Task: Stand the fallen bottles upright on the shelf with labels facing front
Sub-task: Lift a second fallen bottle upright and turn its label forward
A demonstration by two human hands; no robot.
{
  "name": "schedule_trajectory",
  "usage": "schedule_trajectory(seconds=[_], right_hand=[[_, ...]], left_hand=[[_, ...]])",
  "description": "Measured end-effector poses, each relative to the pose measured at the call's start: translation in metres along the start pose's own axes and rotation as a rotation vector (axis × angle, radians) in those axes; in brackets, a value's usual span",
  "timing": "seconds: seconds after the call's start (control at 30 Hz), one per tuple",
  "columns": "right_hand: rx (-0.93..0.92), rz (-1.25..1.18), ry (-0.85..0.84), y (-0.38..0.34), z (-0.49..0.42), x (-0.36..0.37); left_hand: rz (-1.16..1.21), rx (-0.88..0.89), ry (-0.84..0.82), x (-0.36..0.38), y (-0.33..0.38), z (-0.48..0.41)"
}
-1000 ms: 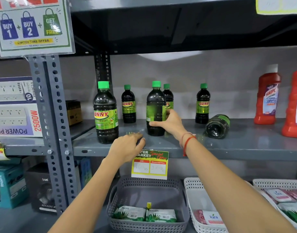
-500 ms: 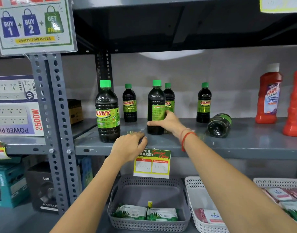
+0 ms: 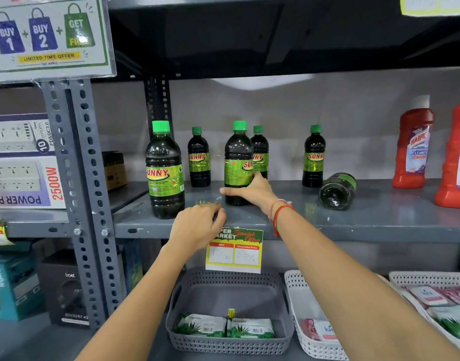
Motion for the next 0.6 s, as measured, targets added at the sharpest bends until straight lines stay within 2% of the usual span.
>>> schedule_trajectory(seconds=[0.1,0.17,0.3,0.37,0.5,0.6], right_hand=[[0.014,-0.113,-0.156,0.002,-0.002,0.006],[0.015,-0.177,-0.198,0.004,-0.003,0.003],[-0.002,0.001,0.021,0.002,0.000,-0.005],[0.005,0.032,0.076,0.000,0.002,-0.003],[-0.044,-0.167,-0.131,-0.005,0.007,0.003],[-0.028,-0.204,-0.146,0.001,0.009,-0.004]], left_hand=[[0.006,0.017,0.007,-0.002,0.002,0.000],[0.017,0.023,0.014,-0.003,0.002,0.001],[0.008,0.021,0.007,-0.001,0.001,0.000],[0.006,0.017,0.001,0.000,0.001,-0.001],[0.009,0.020,0.010,-0.001,0.001,-0.001],[0.013,0.021,0.015,-0.002,0.001,0.000]])
Point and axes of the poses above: each hand's wrist, its own z-axis away from the middle knuckle, its own x-axis out of the palm, y = z × x, the point moved 9 cm from there along -z, towards the middle knuckle, and after that the axes turned 4 degrees about x, right-handed, at the moved point
